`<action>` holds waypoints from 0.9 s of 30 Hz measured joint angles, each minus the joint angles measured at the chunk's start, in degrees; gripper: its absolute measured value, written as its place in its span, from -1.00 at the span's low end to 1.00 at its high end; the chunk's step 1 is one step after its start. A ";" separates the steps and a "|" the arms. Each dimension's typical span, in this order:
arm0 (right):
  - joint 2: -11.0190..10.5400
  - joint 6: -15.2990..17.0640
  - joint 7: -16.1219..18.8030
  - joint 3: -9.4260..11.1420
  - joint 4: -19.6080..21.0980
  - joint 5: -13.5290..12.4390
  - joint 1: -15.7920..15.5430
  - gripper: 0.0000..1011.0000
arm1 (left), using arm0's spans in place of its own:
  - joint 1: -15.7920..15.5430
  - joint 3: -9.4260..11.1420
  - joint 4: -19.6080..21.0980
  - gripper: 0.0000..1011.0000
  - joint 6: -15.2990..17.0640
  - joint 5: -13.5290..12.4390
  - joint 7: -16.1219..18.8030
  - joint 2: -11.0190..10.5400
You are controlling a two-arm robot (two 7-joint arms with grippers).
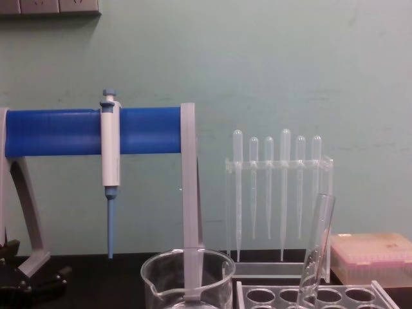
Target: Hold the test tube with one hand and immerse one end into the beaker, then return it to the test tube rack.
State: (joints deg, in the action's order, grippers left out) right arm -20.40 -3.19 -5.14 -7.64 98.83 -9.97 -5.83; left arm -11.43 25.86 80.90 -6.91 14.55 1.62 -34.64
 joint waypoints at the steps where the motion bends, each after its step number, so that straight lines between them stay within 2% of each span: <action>1: -0.01 0.00 0.01 0.00 0.02 -0.01 0.00 0.98 | 0.00 0.00 0.00 0.98 0.00 0.00 0.00 0.00; 27: -0.12 -0.03 0.00 -0.04 0.14 -0.19 0.00 0.98 | 0.00 0.00 0.00 0.98 0.00 0.00 0.00 0.00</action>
State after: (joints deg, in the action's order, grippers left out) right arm -20.52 -3.21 -5.15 -7.68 98.97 -10.16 -5.83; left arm -11.43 25.86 80.90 -6.91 14.55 1.62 -34.64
